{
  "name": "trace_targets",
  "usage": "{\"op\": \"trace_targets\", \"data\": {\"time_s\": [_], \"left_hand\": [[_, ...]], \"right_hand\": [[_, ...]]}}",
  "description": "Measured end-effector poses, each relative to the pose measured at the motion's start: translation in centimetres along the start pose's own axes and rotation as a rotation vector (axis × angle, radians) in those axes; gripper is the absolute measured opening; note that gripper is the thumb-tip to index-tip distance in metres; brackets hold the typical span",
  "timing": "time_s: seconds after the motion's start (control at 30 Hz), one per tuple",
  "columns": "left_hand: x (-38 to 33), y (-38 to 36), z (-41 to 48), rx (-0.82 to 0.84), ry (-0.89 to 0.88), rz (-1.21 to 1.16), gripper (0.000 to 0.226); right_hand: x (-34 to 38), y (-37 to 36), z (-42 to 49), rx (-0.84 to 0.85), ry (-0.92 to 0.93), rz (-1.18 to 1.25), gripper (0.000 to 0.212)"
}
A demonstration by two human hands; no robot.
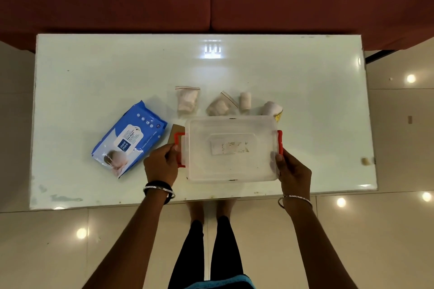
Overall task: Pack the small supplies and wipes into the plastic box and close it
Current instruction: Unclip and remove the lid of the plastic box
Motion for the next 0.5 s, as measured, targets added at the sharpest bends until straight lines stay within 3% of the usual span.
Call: {"op": "trace_targets", "data": {"time_s": [0.17, 0.3, 0.37, 0.43, 0.5], "left_hand": [[1.9, -1.4, 0.6, 0.053, 0.081, -0.107, 0.025], [2.2, -2.5, 0.9, 0.101, 0.124, -0.162, 0.026], [2.3, -2.8, 1.0, 0.115, 0.132, -0.167, 0.027], [2.6, -3.1, 1.0, 0.137, 0.159, -0.205, 0.028], [2.9, -3.3, 0.9, 0.153, 0.188, -0.265, 0.029]], "right_hand": [[-1.0, 0.5, 1.5, -0.068, -0.011, 0.007, 0.022], [-3.0, -0.2, 3.4, -0.044, -0.174, -0.015, 0.01], [-3.6, -0.4, 4.1, -0.045, -0.3, 0.014, 0.02], [-2.8, 0.3, 4.2, -0.157, -0.379, 0.13, 0.023], [0.4, 1.6, 3.2, -0.419, -0.195, 0.014, 0.017]]}}
Point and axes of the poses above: each hand's wrist, its own z-axis towards the middle knuckle, its own y-axis out of the back of the hand, x = y × z, the point moved 6 cm from there along z, towards the middle knuckle, and after that the axes turned 13 degrees about -y, right-handed, at the moved point
